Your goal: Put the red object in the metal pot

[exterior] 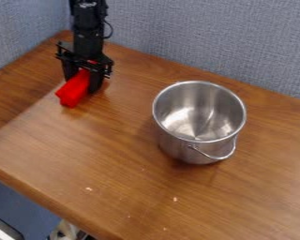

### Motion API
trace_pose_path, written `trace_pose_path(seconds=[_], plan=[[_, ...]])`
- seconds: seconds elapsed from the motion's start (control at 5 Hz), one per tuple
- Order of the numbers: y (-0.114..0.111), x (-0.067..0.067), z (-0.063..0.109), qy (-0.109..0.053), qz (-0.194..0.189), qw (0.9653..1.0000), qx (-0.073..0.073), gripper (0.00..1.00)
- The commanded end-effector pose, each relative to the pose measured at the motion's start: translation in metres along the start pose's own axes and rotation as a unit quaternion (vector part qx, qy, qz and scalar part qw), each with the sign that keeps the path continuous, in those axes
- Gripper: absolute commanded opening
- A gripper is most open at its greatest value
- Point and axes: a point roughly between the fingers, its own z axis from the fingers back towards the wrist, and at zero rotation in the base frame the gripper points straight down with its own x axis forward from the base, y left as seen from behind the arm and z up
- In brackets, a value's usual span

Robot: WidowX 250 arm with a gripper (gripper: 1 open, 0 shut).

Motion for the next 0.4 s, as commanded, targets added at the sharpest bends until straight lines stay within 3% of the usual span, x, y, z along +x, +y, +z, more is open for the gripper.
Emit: trace_pose_path(seconds=[0.0, 0.2], plan=[[-0.014, 0.004, 0.016, -0.024, -0.011, 0.9996, 0.004, 0.0], [-0.002, 0.0, 0.026, -0.027, -0.024, 0.9993, 0.004, 0.0]])
